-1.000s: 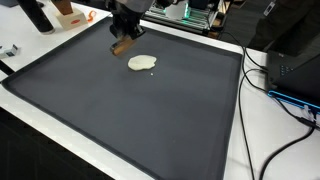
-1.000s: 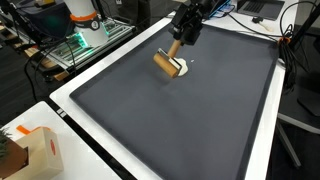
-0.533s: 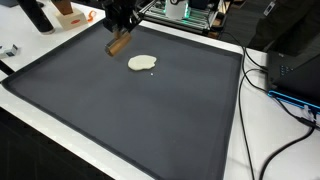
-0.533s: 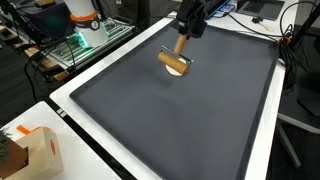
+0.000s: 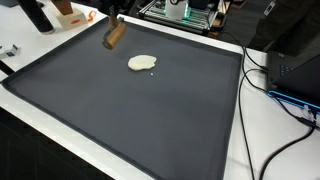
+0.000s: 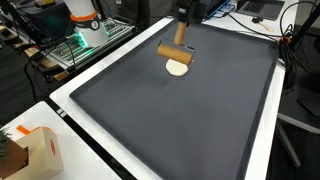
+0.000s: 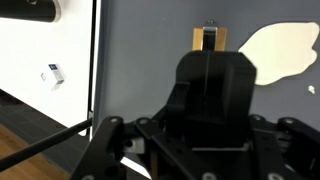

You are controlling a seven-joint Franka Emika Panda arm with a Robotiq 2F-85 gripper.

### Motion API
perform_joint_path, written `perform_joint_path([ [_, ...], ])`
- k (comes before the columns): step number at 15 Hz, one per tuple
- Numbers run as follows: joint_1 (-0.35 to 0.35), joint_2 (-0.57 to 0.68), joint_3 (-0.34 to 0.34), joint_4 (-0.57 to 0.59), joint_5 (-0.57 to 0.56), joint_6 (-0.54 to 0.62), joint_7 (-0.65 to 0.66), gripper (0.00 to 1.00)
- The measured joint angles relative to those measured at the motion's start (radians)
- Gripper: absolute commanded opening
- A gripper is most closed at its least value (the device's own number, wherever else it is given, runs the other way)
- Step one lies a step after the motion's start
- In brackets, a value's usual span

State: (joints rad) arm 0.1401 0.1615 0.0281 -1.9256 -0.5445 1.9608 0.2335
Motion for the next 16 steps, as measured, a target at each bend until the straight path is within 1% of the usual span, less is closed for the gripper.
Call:
perform_joint_path([
  [6,-0.018,-0.087,0.002,-0.047,0.067,0.017,-0.188,0.23],
  [7,-0.019,-0.096,0.002,-0.051,0.070,0.017,-0.209,0.48],
  [10,-0.022,-0.112,0.003,-0.058,0.076,0.016,-0.234,0.48],
  [14,-0.023,-0.116,0.004,-0.066,0.076,0.016,-0.236,0.48],
  [15,-0.023,-0.116,0.004,-0.067,0.076,0.016,-0.236,0.23],
  [16,-0.023,-0.116,0.004,-0.067,0.076,0.016,-0.236,0.23],
])
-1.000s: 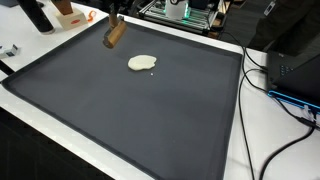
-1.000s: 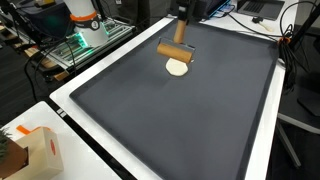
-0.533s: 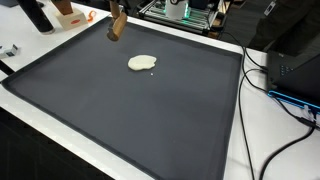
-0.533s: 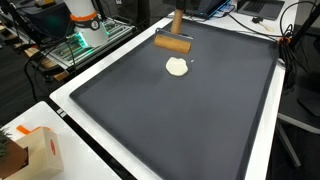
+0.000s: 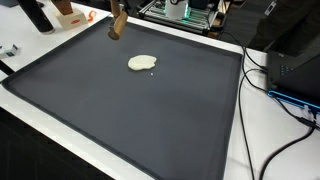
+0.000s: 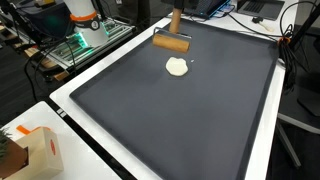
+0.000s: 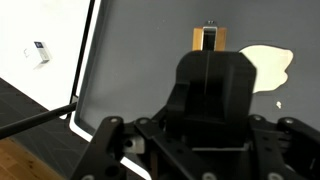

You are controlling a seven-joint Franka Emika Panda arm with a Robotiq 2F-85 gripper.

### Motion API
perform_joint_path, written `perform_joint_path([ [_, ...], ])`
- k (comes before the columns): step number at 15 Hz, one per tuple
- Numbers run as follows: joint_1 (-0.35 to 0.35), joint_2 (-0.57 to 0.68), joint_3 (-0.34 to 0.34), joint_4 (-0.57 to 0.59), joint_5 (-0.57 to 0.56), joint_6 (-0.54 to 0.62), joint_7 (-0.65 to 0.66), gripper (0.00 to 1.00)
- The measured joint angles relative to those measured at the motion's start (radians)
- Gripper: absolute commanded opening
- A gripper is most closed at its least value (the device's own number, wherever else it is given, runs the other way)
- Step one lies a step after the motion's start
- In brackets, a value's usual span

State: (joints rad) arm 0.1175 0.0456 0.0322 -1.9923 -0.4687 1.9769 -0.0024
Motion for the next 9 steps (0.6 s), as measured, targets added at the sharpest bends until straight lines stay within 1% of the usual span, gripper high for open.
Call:
perform_joint_path([
  [1,0.000,0.001,0.002,-0.001,0.000,0.009,-0.018,0.23],
  [4,0.001,0.014,0.017,-0.018,-0.001,0.089,-0.143,0.23],
  [9,0.000,0.033,0.036,-0.105,0.006,0.267,-0.356,0.23],
])
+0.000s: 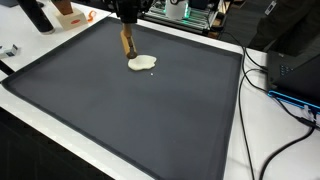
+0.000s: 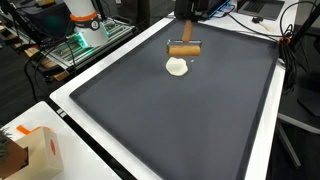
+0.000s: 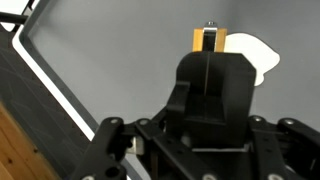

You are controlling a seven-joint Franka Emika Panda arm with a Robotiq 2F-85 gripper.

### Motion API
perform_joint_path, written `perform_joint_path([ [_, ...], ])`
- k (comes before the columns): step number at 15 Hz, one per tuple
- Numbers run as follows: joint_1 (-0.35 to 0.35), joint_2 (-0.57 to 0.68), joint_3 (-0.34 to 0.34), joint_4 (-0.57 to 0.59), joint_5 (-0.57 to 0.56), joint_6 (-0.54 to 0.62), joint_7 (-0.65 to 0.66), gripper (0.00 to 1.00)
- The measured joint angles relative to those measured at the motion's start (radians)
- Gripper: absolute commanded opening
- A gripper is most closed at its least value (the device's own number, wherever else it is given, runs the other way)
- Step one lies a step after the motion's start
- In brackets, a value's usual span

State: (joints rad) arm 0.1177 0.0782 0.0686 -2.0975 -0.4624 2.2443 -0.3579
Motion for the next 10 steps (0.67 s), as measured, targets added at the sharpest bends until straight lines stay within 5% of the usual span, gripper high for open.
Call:
perform_joint_path([
  [6,-0.014,0.001,0.005,-0.112,0.097,0.194,-0.336,0.23],
  [10,-0.024,0.003,0.008,-0.157,0.184,0.210,-0.526,0.23],
])
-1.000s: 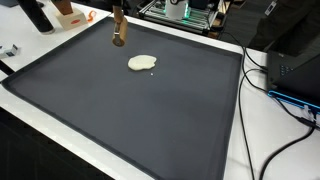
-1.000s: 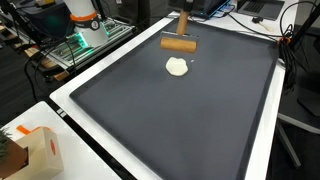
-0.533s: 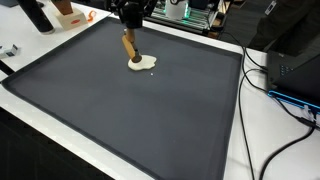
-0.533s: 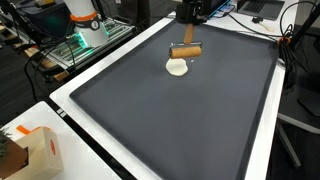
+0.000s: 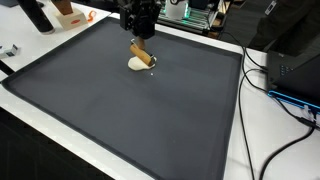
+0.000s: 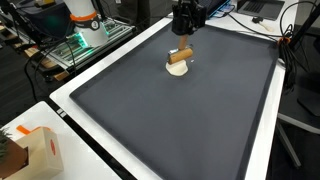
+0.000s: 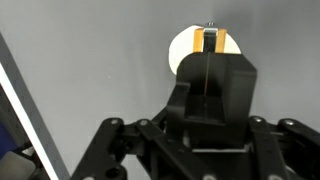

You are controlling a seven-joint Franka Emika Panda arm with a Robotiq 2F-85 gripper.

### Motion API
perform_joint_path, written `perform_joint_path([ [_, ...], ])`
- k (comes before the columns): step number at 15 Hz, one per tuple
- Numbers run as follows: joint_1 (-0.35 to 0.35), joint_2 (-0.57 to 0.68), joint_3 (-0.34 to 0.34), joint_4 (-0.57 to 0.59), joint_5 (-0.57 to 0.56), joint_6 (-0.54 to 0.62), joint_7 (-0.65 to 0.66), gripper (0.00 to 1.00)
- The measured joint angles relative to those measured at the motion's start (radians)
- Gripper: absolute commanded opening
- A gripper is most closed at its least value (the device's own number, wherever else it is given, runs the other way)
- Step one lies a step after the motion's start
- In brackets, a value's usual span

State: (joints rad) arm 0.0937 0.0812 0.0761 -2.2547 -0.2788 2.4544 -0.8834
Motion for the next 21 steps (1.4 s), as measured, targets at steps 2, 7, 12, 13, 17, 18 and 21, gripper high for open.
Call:
perform_joint_path([
  [2,-0.006,0.000,0.001,-0.015,0.033,0.000,-0.076,0.23],
  [7,-0.010,0.003,0.002,-0.045,0.080,0.017,-0.222,0.23],
  [12,-0.013,0.008,0.002,-0.077,0.082,0.106,-0.302,0.23],
  [13,-0.016,0.008,0.002,-0.082,0.082,0.125,-0.312,0.23],
  [17,-0.029,0.009,0.002,-0.105,0.096,0.215,-0.346,0.23],
  [18,-0.032,0.009,0.002,-0.110,0.102,0.234,-0.355,0.23],
  [21,-0.039,0.016,0.002,-0.117,0.113,0.281,-0.364,0.23],
])
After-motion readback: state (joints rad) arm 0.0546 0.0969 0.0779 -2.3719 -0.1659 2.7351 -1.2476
